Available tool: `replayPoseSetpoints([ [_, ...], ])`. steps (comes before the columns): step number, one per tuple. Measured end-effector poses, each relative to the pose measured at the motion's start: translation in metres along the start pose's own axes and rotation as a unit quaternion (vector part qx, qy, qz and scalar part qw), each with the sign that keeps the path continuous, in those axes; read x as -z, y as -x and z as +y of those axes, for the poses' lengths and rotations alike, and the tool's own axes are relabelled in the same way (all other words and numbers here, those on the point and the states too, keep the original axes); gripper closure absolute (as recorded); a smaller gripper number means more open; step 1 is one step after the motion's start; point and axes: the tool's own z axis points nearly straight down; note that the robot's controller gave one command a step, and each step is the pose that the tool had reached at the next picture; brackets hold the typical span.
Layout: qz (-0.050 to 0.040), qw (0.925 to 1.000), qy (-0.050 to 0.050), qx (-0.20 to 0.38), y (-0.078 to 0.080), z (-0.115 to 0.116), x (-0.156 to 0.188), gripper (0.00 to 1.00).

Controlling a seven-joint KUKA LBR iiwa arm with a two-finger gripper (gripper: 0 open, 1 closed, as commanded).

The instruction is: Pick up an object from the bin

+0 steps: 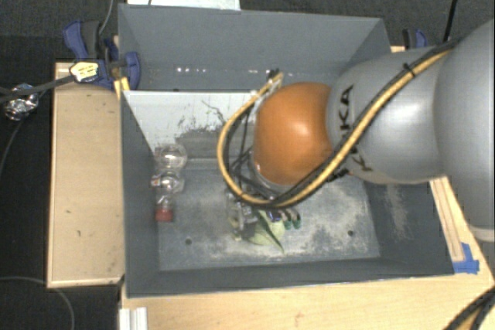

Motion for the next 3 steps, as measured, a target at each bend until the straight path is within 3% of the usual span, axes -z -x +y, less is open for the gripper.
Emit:
replayPoseSetpoints([
  [1, 0.0048, 1.0, 0.0, 0.003, 0.0, -0.016, -0.008, 1.0],
  [2, 0.0016, 0.9994, 0.0, 0.036, -0.019, -0.028, -0.006, 1.0],
  [3, 0.0038, 0.9994, 0.001, 0.035, -0.01, -0.063, 0.013, 1.0],
])
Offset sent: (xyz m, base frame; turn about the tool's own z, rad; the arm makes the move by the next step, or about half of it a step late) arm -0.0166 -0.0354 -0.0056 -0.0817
